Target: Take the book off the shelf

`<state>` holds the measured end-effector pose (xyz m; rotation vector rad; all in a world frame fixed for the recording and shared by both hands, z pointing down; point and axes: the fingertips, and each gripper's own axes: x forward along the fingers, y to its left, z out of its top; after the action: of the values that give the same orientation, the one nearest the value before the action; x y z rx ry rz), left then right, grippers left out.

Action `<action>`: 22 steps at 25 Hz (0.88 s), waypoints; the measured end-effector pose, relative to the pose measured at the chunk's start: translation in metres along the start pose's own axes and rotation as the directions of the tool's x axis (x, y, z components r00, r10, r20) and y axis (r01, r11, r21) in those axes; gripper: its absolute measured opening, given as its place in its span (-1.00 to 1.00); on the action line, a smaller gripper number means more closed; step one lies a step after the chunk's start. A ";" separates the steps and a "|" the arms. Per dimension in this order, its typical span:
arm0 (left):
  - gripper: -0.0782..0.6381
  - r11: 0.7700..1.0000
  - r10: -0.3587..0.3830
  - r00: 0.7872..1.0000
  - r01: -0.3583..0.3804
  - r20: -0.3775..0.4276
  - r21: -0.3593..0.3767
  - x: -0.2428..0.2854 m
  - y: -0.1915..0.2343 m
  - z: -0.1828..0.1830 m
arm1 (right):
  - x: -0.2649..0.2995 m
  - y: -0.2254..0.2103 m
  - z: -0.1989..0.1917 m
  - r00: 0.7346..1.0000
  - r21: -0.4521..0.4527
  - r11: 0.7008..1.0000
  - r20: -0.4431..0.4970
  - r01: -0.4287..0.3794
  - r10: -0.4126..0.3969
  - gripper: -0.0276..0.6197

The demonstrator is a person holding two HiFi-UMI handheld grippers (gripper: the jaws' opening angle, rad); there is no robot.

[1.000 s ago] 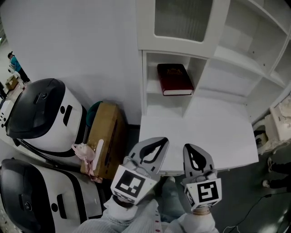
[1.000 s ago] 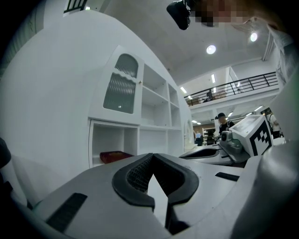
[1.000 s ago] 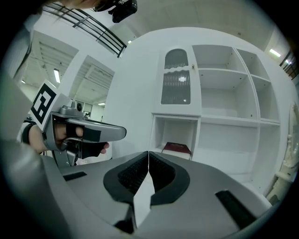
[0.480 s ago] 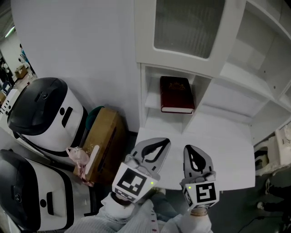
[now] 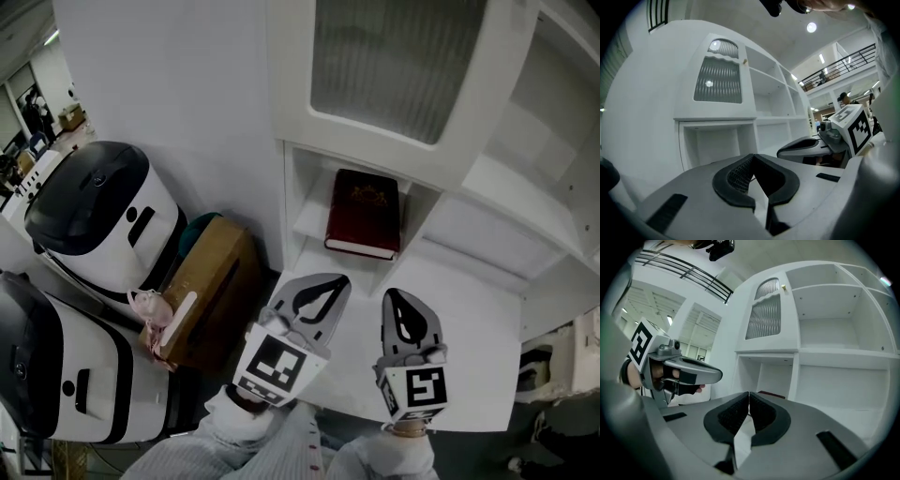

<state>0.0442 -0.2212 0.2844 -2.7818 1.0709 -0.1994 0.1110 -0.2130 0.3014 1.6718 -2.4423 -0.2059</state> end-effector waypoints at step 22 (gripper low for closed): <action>-0.75 0.993 0.009 0.992 0.007 -0.127 0.122 0.050 0.046 -0.032 | 0.062 -0.021 -0.021 0.991 -0.066 0.996 -0.128 -0.052 0.043 -0.87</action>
<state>0.0450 -0.2913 0.3107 -2.6901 1.0494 -0.4324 0.1125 -0.2787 0.3213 1.5473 -2.3515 -0.1709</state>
